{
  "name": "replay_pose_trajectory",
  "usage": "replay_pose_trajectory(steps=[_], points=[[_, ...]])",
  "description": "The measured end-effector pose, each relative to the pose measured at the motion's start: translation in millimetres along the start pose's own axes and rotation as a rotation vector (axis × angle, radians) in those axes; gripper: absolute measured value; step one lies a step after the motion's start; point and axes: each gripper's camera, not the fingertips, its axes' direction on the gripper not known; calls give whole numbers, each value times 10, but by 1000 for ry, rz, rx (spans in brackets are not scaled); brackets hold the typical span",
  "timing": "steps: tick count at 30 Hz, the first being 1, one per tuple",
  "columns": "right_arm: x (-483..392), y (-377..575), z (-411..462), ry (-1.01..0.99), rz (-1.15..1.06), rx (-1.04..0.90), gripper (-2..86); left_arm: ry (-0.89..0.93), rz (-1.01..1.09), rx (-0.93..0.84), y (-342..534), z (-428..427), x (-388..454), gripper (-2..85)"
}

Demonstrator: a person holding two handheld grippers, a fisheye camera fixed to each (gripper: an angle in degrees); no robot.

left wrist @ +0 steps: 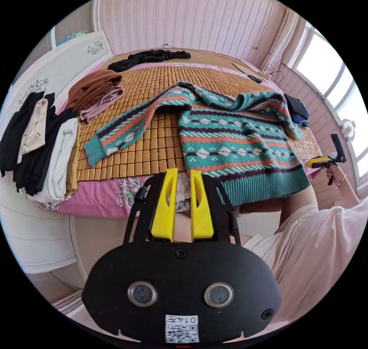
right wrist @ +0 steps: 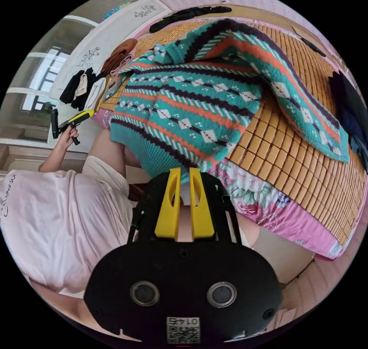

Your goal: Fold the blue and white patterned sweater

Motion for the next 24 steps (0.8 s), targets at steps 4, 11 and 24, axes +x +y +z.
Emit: replay_pose_trajectory(steps=[4, 11, 24], points=[[-215, -452, -299, 316, -83, 210, 93, 125, 49, 87, -354, -89, 83, 80], [10, -1336, -13, 608, -81, 183, 174, -6, 500, 15, -1546, 870, 1318, 114], [1775, -48, 486, 480, 673, 300, 76, -169, 860, -132, -2637, 1862, 2069, 22]])
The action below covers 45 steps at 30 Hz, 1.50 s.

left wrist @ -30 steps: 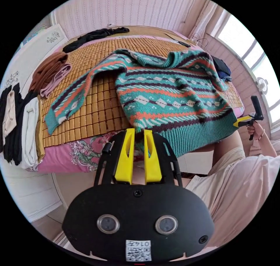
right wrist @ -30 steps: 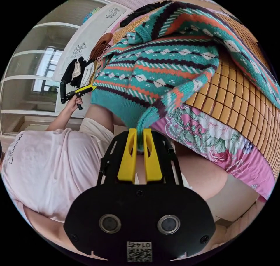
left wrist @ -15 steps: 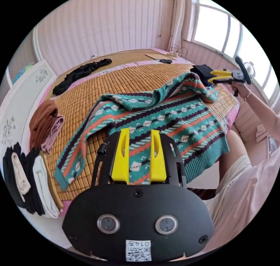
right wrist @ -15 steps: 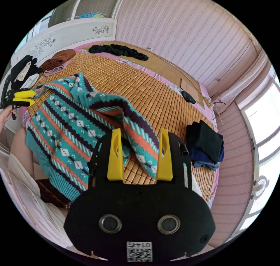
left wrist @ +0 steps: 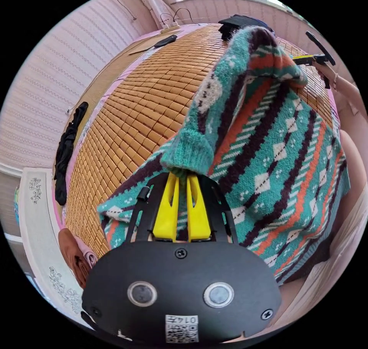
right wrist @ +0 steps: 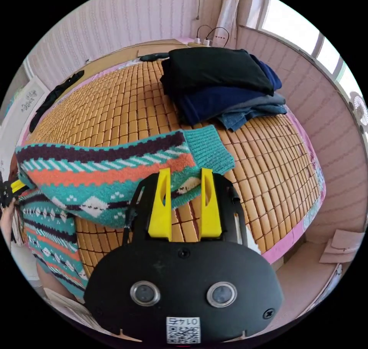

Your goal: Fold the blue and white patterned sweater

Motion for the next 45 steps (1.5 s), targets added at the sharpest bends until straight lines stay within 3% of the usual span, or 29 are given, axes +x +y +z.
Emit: replay_pose_trajectory(steps=[5, 7, 9, 13, 17, 22, 25, 27, 30, 33, 37, 39, 45], points=[[83, 114, -216, -48, -44, 6, 14, -197, 20, 58, -478, -152, -473, 27], [216, 159, -461, -49, -1, 92, 7, -116, -153, 87, -753, -169, -828, 39], [456, 191, -721, -23, 83, 198, 3, 110, -389, 39, -1023, -37, -1277, 57], [698, 67, -630, -22, 124, 173, 3, 139, -379, 61, -1090, -117, -1360, 88], [732, -99, -449, -54, 176, 112, 6, -55, -401, 153, -746, -413, -1416, 76], [569, 29, -491, -13, 145, 124, 13, 64, -423, 193, 52, -731, -1435, 82], [242, 386, -625, -147, 26, 120, 46, 91, -413, 147, 869, -795, -1048, 81], [-136, 816, -655, -318, -78, 22, 104, 137, -419, 56, 1566, -762, -625, 79], [-638, 1398, -631, -477, -214, -165, 120, 267, -459, -48, 2301, -721, -42, 82], [-949, 1739, -606, -422, -295, -251, 134, 304, -565, -135, 2743, -653, 280, 104], [-1178, 1846, -288, -538, -313, -479, 133, 325, -640, -127, 2861, -472, 333, 122], [-1291, 1877, -87, -518, -297, -594, 91, 362, -640, -172, 2759, -262, 300, 120], [-1183, 1819, -261, -532, -306, -554, 28, 313, -537, -226, 2607, -58, 356, 19]])
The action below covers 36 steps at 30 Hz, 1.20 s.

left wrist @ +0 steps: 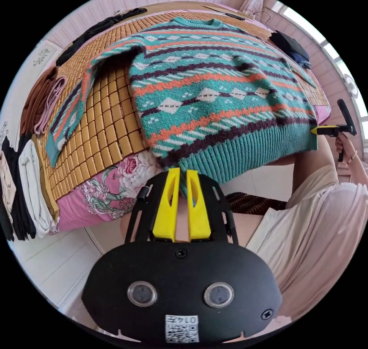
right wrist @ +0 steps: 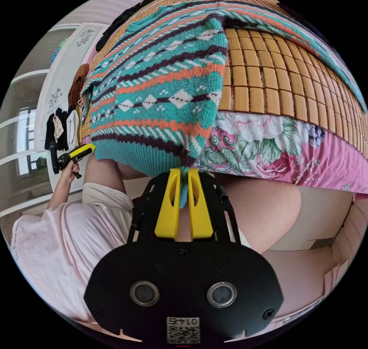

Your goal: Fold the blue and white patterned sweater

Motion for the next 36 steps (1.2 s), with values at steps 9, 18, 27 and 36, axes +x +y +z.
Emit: replay_pose_trajectory(steps=[9, 18, 27, 36], points=[[-156, 102, 161, 142, -24, -23, 13, 146, -138, 167, 480, 28, -272, 44], [-979, 278, 350, 448, -212, 188, -5, 189, -415, 589, 1318, -2, -785, -5], [-1660, 643, 722, 539, -242, 471, -9, -231, -323, 656, 1526, -69, -203, 2], [-2359, 818, 1352, 311, -489, 524, -9, -212, -26, 782, 1775, 276, 492, 59]])
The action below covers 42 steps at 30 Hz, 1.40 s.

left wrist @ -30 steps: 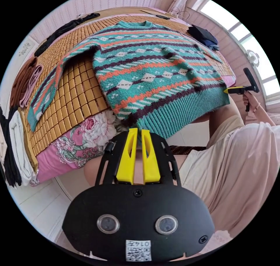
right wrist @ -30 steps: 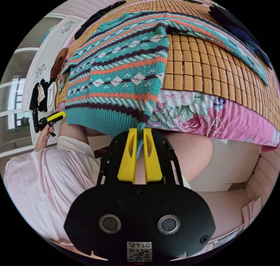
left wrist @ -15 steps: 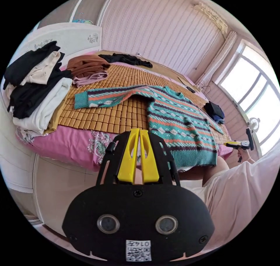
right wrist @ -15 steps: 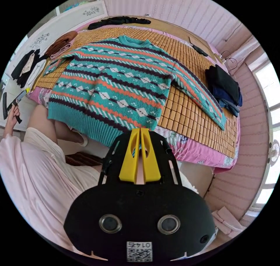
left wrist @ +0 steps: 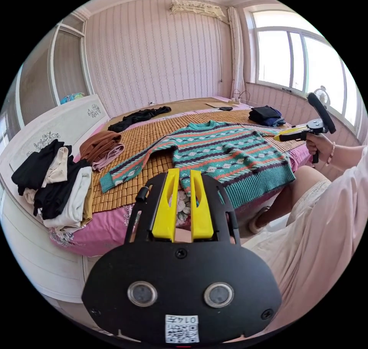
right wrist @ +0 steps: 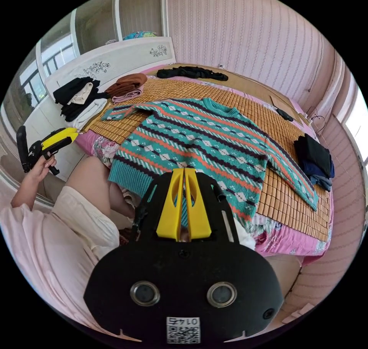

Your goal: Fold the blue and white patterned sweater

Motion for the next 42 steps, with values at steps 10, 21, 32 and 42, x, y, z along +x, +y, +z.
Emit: replay_pose_trajectory(steps=[10, 21, 32, 42], points=[[-465, 409, 293, -192, -48, 81, 21, -34, -138, -59, 272, 90, -162, 80], [-1012, -657, 783, -211, -351, 4, 75, -96, -688, -51, 340, 721, -1551, 98], [-2221, -2466, 1732, -228, -569, 36, 127, -114, -690, -116, 47, 1549, -2517, 121], [-2949, -3156, 3061, -268, -552, -204, 170, -156, -635, -298, -7, 2074, -2921, 121]])
